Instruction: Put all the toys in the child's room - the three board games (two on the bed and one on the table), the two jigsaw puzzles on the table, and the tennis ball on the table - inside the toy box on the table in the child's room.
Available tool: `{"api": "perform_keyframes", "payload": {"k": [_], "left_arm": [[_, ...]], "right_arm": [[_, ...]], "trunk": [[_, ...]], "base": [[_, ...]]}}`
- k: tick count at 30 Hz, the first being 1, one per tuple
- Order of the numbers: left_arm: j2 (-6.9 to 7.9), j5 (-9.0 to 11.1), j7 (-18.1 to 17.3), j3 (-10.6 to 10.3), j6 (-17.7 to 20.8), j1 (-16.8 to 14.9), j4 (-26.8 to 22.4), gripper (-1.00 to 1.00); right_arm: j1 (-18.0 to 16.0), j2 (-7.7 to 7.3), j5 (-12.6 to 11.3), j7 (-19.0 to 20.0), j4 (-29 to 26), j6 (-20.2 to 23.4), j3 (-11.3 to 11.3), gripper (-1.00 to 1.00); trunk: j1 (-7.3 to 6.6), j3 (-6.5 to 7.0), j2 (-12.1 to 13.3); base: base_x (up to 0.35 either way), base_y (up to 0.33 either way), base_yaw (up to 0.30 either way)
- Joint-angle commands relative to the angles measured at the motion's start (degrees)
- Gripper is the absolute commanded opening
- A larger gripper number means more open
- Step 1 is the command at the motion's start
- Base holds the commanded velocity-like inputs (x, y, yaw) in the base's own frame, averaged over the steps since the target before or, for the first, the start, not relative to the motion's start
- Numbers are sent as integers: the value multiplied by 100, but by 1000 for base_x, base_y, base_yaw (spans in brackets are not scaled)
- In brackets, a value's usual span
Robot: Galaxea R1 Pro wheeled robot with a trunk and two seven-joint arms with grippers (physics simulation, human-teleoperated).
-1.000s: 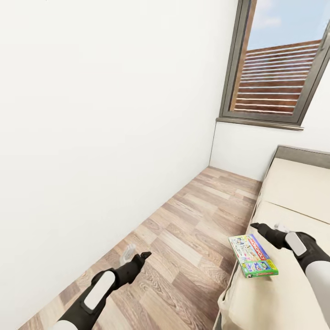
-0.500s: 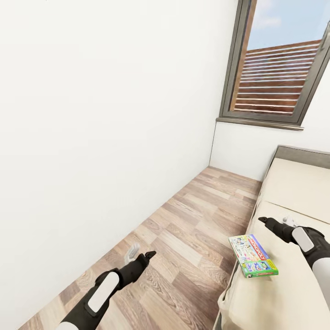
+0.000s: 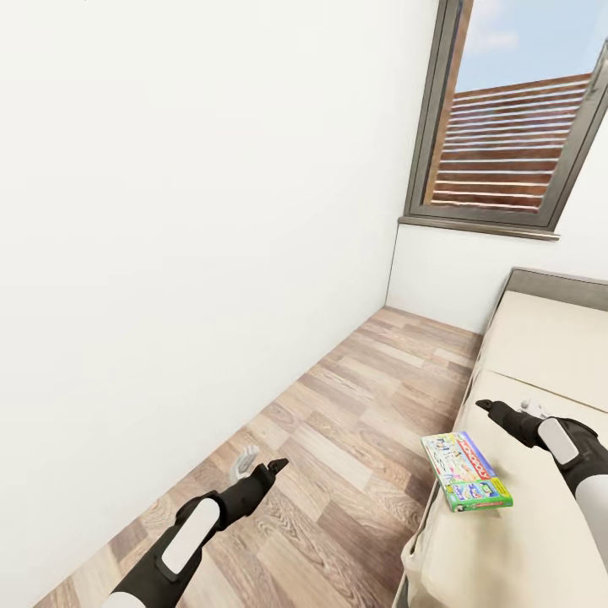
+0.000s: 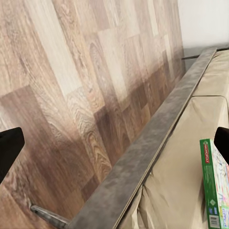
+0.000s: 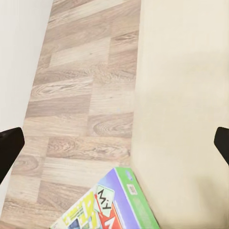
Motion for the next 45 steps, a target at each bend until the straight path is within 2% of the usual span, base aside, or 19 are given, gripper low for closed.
{"api": "perform_keyframes", "payload": {"k": [1,5,9,10,14,19,23,26,27,28,31,34,38,39,40,42,43,45], "left_arm": [[0,26,-7,1,18,-3,1,100],[-26,-38,-66,89,11,-98,28,100],[-34,-35,-79,120,9,-148,31,100],[-37,-10,-84,142,9,-158,37,100],[-36,2,-86,148,12,-161,37,100],[-36,15,-86,151,26,-162,41,100],[-31,16,-86,151,26,-162,46,100],[-29,16,-86,151,26,-164,77,100],[-29,16,-86,153,26,-171,93,100],[-25,11,-86,158,26,-184,118,100],[-5,9,-86,168,26,-217,146,100],[59,12,-88,298,43,-335,197,100],[134,3,-96,600,79,-509,294,100],[206,4,-122,751,108,-616,362,100],[243,5,-148,814,127,-669,405,100],[296,4,-223,908,152,-780,531,100],[326,2,-304,968,160,-915,708,100],[341,6,-373,1006,163,-1060,933,100]], "right_arm": [[-3,2,7,20,-4,35,-36,100],[48,-95,9,97,-112,-38,-80,100],[64,-122,7,112,-241,-85,-91,100],[70,-130,6,117,-729,-95,-90,100],[71,-138,5,124,-744,-92,-88,100],[79,-159,19,557,-892,-83,-81,100],[82,-161,22,576,-1011,-72,-80,100],[223,-167,22,596,-1375,-27,-80,100],[333,-168,21,604,-1636,66,-80,100],[517,-170,19,608,-2101,344,-79,100],[691,-170,21,609,-2553,650,-85,100],[871,-171,17,612,-3055,902,-93,100],[999,-178,17,617,-3542,1023,-105,100],[1053,-211,17,618,-3837,1114,-114,100],[1082,-245,17,616,-3998,1186,-118,100],[1136,-343,9,618,-4330,1378,-126,100],[1174,-453,-5,618,-4656,1620,-134,100],[1201,-535,-14,619,-4967,1873,-143,100]], "trunk": [[-1,-5,-2],[-1,-5,-2],[-1,-5,-2],[-1,-5,-2],[-1,-5,-2],[109,-95,-203],[197,-167,-363],[263,-221,-484],[285,-239,-524],[307,-257,-564],[372,-310,-684],[438,-364,-804],[526,-436,-965],[548,-454,-1005],[570,-472,-1045],[614,-508,-1125],[636,-525,-1165],[680,-558,-1246]], "base": [[0,0,0],[0,0,-134],[0,0,-250],[0,0,-288],[0,0,-291],[0,0,-295],[0,0,-295],[0,0,-295],[0,0,-295],[0,0,-295],[0,0,-295],[0,0,-295],[0,0,-295],[0,0,-295],[0,0,-295],[0,0,-295],[0,0,-295],[0,0,-295]]}}
